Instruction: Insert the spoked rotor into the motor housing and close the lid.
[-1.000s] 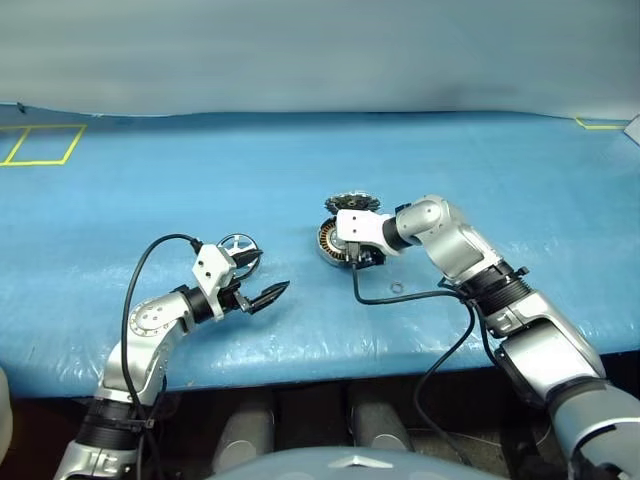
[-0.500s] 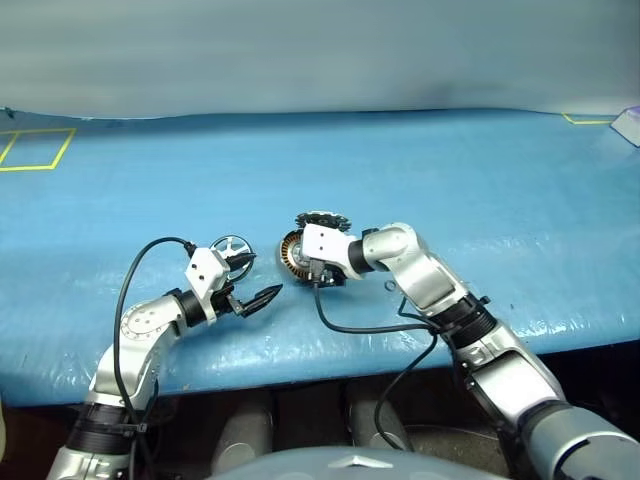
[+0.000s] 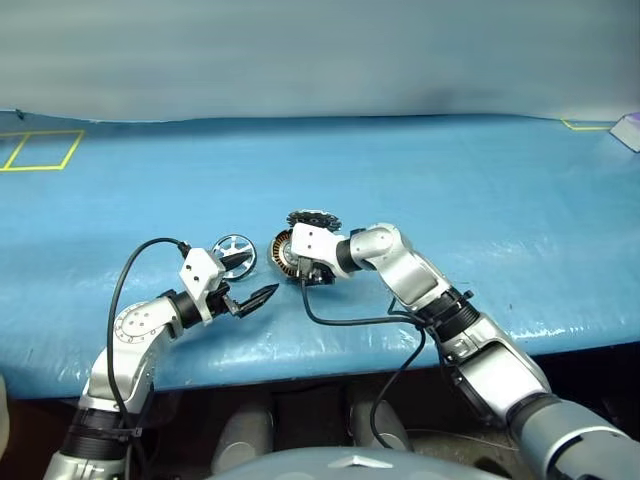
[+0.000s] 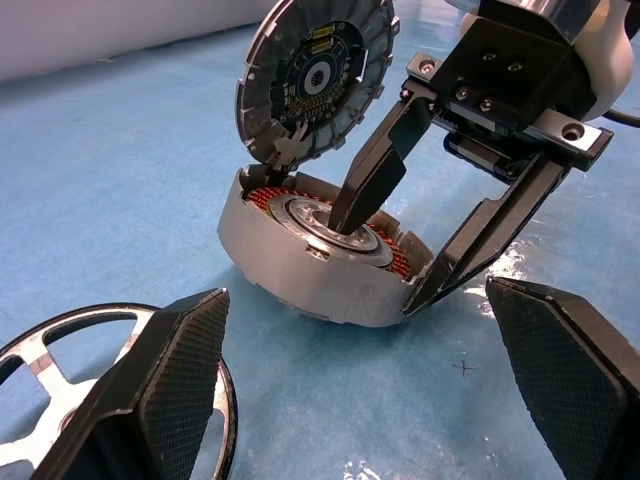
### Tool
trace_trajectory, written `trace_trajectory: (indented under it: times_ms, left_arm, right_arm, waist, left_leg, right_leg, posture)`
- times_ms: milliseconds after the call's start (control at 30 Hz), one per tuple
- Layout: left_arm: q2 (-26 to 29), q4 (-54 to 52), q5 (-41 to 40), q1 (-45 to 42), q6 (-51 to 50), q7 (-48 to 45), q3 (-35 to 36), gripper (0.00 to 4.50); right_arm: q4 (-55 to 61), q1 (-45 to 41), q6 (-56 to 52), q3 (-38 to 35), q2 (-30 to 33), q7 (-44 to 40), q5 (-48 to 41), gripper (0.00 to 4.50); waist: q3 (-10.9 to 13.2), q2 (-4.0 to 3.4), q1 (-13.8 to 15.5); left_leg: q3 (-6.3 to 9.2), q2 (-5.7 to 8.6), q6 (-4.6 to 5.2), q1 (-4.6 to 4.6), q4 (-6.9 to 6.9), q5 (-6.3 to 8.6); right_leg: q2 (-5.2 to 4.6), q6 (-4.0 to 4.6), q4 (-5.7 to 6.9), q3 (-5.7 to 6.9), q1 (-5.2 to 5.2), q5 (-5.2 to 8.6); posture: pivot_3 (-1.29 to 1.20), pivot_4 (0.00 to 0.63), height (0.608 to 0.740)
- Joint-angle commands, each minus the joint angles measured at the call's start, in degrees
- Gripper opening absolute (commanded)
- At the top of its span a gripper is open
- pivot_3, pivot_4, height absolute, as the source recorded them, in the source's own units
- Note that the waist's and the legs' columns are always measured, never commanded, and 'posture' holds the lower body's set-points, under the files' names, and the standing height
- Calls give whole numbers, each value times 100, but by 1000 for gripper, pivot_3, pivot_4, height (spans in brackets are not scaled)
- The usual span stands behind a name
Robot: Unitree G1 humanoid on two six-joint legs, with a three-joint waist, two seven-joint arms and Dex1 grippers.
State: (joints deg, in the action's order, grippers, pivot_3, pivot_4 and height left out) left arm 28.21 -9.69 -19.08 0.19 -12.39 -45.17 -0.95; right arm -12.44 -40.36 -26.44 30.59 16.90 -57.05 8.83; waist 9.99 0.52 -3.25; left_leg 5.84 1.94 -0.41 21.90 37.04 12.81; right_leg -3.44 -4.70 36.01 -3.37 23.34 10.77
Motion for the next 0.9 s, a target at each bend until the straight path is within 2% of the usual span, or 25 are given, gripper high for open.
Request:
trace_trajectory:
  times_ms: [33,133,300,467,600,733,900]
  left_arm:
    - [0,-242,-66,-56,3,-7,29,4500]
    - [5,-253,-74,-52,-8,-14,29,4500]
    - [14,-240,-79,-66,-34,-24,26,4500]
    - [-16,-195,-74,-147,-80,-60,-36,4500]
    - [-44,-173,-64,-212,-98,-99,-103,4500]
    - [-32,-189,-118,-266,-133,-196,-122,4500]
    - [120,-217,-263,-273,-258,-546,-155,4500]
  right_arm:
    - [-192,93,-123,-90,78,288,146,3377]
    - [81,170,-171,-342,-28,414,-125,4334]
    - [1042,492,-440,-863,-133,341,-855,4334]
    - [2012,803,-694,-1130,-72,440,-1297,4334]
    - [2263,864,-774,-1242,9,708,-1343,4334]
    - [2507,1448,-756,-1349,324,1095,-1192,4334]
    - [3100,2476,-770,-1959,499,1761,-1286,4334]
  waist:
    - [-1,0,17]
    - [0,0,40]
    - [1,-1,86]
    - [2,-3,89]
    - [2,-3,88]
    - [2,-1,129]
    - [3,-2,116]
  left_leg:
    - [-1,0,0,0,0,0]
    - [0,4,0,6,-9,0]
    - [10,3,-6,77,-10,1]
    - [15,2,-12,81,-16,7]
    - [16,-3,-13,79,-14,7]
    - [20,-1,-13,80,-13,7]
    - [17,0,-13,85,-16,8]
  right_leg:
    - [-1,0,0,0,0,0]
    - [-2,4,-1,2,9,2]
    - [0,14,-1,15,48,-17]
    - [0,-5,-7,24,50,-7]
    - [4,14,-5,27,46,6]
    - [1,16,-9,34,42,8]
    - [-2,17,-11,32,48,9]
  posture:
    - [0,150,740]
    - [0,150,740]
    - [0,150,740]
    - [0,150,740]
    - [0,150,740]
    - [0,150,740]
    - [0,150,740]
